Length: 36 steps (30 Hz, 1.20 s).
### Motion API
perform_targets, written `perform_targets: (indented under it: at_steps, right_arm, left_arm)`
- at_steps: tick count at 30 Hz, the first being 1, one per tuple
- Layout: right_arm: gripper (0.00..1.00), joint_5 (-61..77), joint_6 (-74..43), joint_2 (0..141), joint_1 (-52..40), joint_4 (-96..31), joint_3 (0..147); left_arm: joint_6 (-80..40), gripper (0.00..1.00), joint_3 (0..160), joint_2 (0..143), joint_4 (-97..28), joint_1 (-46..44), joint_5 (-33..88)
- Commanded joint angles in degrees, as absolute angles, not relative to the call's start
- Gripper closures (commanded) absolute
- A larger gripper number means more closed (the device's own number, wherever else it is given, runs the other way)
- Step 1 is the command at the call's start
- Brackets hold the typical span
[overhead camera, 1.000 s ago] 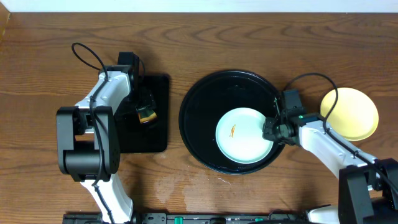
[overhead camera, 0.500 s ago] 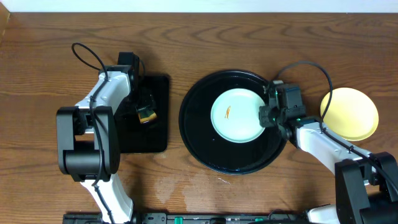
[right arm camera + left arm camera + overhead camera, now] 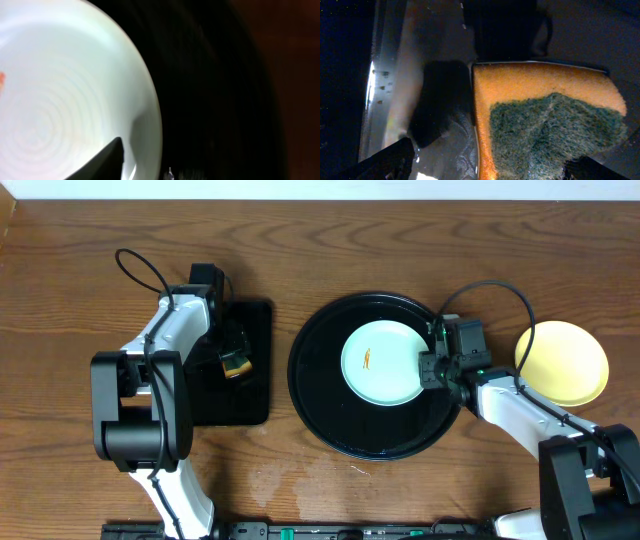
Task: Clean dirty plates on tray and stack at the side
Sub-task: 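Hold the pale green plate with the right gripper on the round tray, then lift the sponge from the black tray with the left gripper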
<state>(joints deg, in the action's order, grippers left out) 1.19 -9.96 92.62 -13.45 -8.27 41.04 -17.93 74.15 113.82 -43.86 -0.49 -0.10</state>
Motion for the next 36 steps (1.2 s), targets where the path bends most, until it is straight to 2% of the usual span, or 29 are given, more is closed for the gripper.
perform_targets:
  at_steps: [1,6,14,18,21,30,34,36]
  right_arm:
    - [0.66,2.96,-23.55,92.68,-13.1,-11.4,41.01]
    - [0.72,7.6,-25.65,92.71,-12.97,-14.85,41.1]
    - [0.9,11.6,-20.67,92.71,-10.83,-27.35,45.67]
    - [0.88,9.34,-17.69,92.71,-9.26,-25.98,48.1]
    - [0.74,9.23,-12.14,92.71,-8.43,-21.93,48.53]
    - [0.73,11.05,-14.2,96.25,-8.34,-22.31,48.47]
    - [0.9,14.66,-16.88,99.7,-8.34,-22.48,48.47]
    - [0.96,15.05,-17.37,101.14,-8.34,-21.8,48.47]
  left_arm:
    - [-17.61,0.12,72.27,116.36,-43.55,-1.04,0.86]
    - [-18.24,0.12,72.27,116.36,-43.33,-1.04,0.99]
    - [-18.24,0.12,72.27,116.36,-46.46,-1.04,4.73]
    - [-18.17,0.12,72.27,116.36,-48.23,-1.04,7.18]
    - [-18.2,0.12,72.31,116.36,-49.12,-1.04,8.54]
    - [-14.52,0.13,72.88,111.79,-49.21,-1.04,9.65]
    - [-13.72,0.13,72.88,105.14,-48.97,-1.04,9.43]
    - [-13.74,0.13,72.88,102.19,-49.01,-1.04,9.43]
